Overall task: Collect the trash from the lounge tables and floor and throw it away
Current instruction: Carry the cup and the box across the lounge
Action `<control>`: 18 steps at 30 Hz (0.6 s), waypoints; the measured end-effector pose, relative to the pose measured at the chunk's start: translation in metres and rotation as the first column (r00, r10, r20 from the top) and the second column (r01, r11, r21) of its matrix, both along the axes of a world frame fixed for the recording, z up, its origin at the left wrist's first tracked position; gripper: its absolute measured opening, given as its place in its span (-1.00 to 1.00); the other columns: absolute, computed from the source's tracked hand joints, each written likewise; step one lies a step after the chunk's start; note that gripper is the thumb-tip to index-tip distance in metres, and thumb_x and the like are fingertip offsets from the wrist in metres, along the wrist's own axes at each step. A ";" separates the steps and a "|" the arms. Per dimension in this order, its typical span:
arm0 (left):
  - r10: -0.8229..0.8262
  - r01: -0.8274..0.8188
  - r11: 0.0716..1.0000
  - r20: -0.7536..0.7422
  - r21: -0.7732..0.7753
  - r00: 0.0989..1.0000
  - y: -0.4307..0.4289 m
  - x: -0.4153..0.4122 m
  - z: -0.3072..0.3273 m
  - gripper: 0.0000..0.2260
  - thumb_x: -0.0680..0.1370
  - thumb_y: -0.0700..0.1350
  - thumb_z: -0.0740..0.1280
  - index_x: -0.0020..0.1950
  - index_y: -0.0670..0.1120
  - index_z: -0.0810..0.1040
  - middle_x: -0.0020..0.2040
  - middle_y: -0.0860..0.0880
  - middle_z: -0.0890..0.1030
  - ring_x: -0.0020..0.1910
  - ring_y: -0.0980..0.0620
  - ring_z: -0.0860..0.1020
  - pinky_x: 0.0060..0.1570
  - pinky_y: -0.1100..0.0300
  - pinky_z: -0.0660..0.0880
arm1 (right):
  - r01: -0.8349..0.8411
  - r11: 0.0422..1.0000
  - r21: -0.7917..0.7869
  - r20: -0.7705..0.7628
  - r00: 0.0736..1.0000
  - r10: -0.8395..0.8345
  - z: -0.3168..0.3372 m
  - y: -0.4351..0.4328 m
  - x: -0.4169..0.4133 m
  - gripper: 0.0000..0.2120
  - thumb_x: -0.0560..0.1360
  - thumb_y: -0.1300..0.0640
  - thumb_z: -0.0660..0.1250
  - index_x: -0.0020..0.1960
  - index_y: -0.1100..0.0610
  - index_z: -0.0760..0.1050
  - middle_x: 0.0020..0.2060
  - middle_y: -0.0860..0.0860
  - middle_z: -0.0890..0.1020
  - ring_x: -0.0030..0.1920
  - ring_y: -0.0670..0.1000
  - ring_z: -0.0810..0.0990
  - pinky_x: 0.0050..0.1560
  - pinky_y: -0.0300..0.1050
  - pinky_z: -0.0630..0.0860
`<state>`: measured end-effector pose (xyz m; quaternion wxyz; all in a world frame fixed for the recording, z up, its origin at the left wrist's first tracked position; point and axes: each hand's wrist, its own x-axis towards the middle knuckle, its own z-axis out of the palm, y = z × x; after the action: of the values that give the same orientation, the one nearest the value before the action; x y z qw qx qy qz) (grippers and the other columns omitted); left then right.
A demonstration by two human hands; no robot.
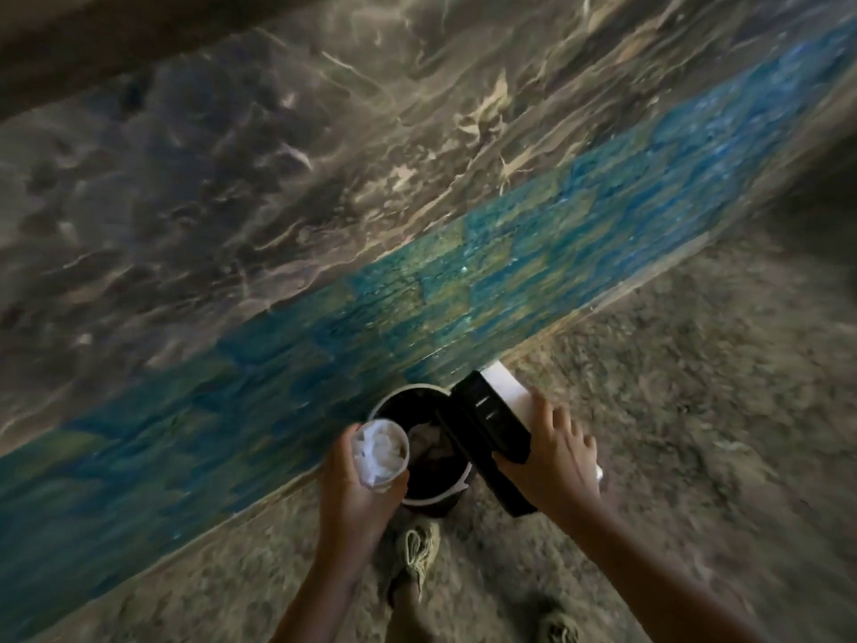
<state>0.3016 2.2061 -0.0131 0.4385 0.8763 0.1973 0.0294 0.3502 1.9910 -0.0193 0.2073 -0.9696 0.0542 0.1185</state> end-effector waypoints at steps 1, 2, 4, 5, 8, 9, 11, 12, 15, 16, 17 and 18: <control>-0.016 0.016 1.000 -0.032 -0.003 0.999 0.008 0.012 -0.019 -0.41 0.25 -0.18 0.57 0.18 -0.02 0.39 0.08 0.00 0.49 0.05 -0.04 0.50 -0.01 0.05 0.48 | 0.068 0.998 -0.002 -0.050 0.996 -0.068 -0.019 0.006 0.003 -0.18 0.33 -0.27 0.31 0.43 0.07 0.07 0.25 0.07 0.40 0.24 0.12 0.38 0.20 0.02 0.29; -0.027 0.027 1.000 -0.069 -0.005 0.997 0.015 0.023 -0.037 -0.42 0.24 -0.17 0.57 0.15 0.04 0.36 0.06 0.02 0.48 0.03 -0.04 0.50 -0.03 0.05 0.48 | 0.135 0.991 -0.004 -0.101 0.986 -0.134 -0.038 0.013 0.005 -0.17 0.33 -0.28 0.30 0.43 0.06 0.07 0.25 0.07 0.40 0.25 0.12 0.38 0.21 0.01 0.30; -0.085 0.083 0.996 -0.134 -0.025 0.987 0.030 0.045 -0.072 -0.43 0.25 -0.12 0.56 0.12 0.10 0.33 0.03 0.03 0.50 -0.01 -0.02 0.52 -0.08 0.06 0.49 | 0.250 0.968 0.001 -0.181 0.952 -0.245 -0.076 0.033 0.009 -0.17 0.33 -0.30 0.29 0.43 0.06 0.07 0.27 0.06 0.38 0.27 0.11 0.36 0.23 0.00 0.29; -0.131 0.130 0.991 -0.167 -0.020 0.977 0.037 0.057 -0.091 -0.42 0.26 -0.10 0.56 0.14 0.09 0.33 0.03 0.01 0.51 -0.02 -0.03 0.53 -0.09 0.04 0.50 | 0.303 0.953 -0.003 -0.218 0.930 -0.296 -0.096 0.045 0.013 -0.18 0.34 -0.30 0.29 0.43 0.06 0.08 0.27 0.06 0.38 0.28 0.11 0.35 0.23 -0.01 0.29; -0.239 0.257 0.965 -0.243 0.045 0.940 0.052 0.083 -0.144 -0.38 0.25 -0.13 0.57 0.23 -0.09 0.37 0.10 -0.11 0.50 0.04 -0.12 0.50 0.00 -0.05 0.48 | 0.387 0.922 -0.015 -0.311 0.874 -0.372 -0.149 0.085 0.020 -0.18 0.33 -0.29 0.28 0.43 0.06 0.07 0.26 0.05 0.38 0.28 0.11 0.35 0.22 -0.01 0.27; -0.260 0.283 0.958 -0.267 0.054 0.928 0.055 0.089 -0.160 -0.36 0.25 -0.14 0.57 0.24 -0.14 0.37 0.12 -0.14 0.49 0.07 -0.14 0.49 0.02 -0.07 0.47 | 0.394 0.919 -0.016 -0.343 0.861 -0.375 -0.165 0.098 0.023 -0.17 0.33 -0.28 0.27 0.44 0.07 0.06 0.27 0.05 0.37 0.28 0.11 0.34 0.22 -0.01 0.26; -0.257 0.292 0.954 -0.318 0.066 0.912 0.060 0.100 -0.192 -0.34 0.26 -0.15 0.56 0.27 -0.18 0.35 0.17 -0.18 0.48 0.12 -0.19 0.48 0.05 -0.08 0.45 | 0.399 0.917 -0.023 -0.399 0.837 -0.374 -0.196 0.121 0.030 -0.15 0.33 -0.27 0.27 0.45 0.08 0.02 0.30 0.06 0.34 0.30 0.12 0.32 0.25 0.00 0.24; -0.247 0.288 0.955 -0.338 0.075 0.908 0.062 0.105 -0.206 -0.33 0.27 -0.16 0.56 0.29 -0.19 0.34 0.18 -0.19 0.48 0.13 -0.19 0.48 0.05 -0.06 0.46 | 0.399 0.916 -0.032 -0.418 0.827 -0.375 -0.211 0.130 0.033 -0.13 0.32 -0.26 0.27 0.46 0.10 0.01 0.31 0.07 0.32 0.31 0.13 0.30 0.26 0.00 0.23; -0.215 0.268 0.960 -0.404 0.080 0.889 0.069 0.113 -0.239 -0.31 0.30 -0.15 0.54 0.33 -0.18 0.29 0.22 -0.19 0.46 0.15 -0.18 0.47 0.03 0.00 0.47 | 0.425 0.904 -0.038 -0.459 0.796 -0.394 -0.247 0.147 0.044 -0.09 0.31 -0.25 0.28 0.47 0.12 -0.04 0.35 0.11 0.28 0.35 0.15 0.25 0.31 0.03 0.19; -0.215 0.267 0.961 -0.411 0.073 0.886 0.071 0.114 -0.247 -0.31 0.31 -0.15 0.54 0.34 -0.18 0.28 0.23 -0.19 0.46 0.15 -0.18 0.47 0.03 -0.01 0.47 | 0.432 0.901 -0.034 -0.469 0.789 -0.396 -0.257 0.151 0.048 -0.07 0.31 -0.26 0.29 0.47 0.11 -0.07 0.36 0.13 0.26 0.36 0.16 0.23 0.33 0.04 0.17; -0.217 0.267 0.961 -0.411 0.068 0.885 0.073 0.115 -0.254 -0.31 0.32 -0.15 0.53 0.34 -0.18 0.28 0.23 -0.19 0.46 0.15 -0.18 0.47 0.04 -0.03 0.47 | 0.437 0.899 -0.021 -0.483 0.783 -0.392 -0.265 0.154 0.052 -0.04 0.31 -0.28 0.30 0.48 0.10 -0.11 0.37 0.14 0.24 0.37 0.17 0.22 0.34 0.05 0.16; -0.218 0.269 0.961 -0.410 0.069 0.885 0.076 0.115 -0.260 -0.32 0.32 -0.15 0.53 0.34 -0.17 0.28 0.23 -0.18 0.45 0.15 -0.18 0.47 0.04 -0.03 0.47 | 0.440 0.898 0.003 -0.500 0.778 -0.379 -0.272 0.156 0.055 0.00 0.31 -0.30 0.31 0.49 0.07 -0.16 0.39 0.15 0.22 0.39 0.18 0.20 0.35 0.07 0.15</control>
<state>0.4169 2.2818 -0.2730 0.3341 0.9071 0.1684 -0.1930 0.4055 2.1473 -0.2916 0.2653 -0.8583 0.3071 0.3140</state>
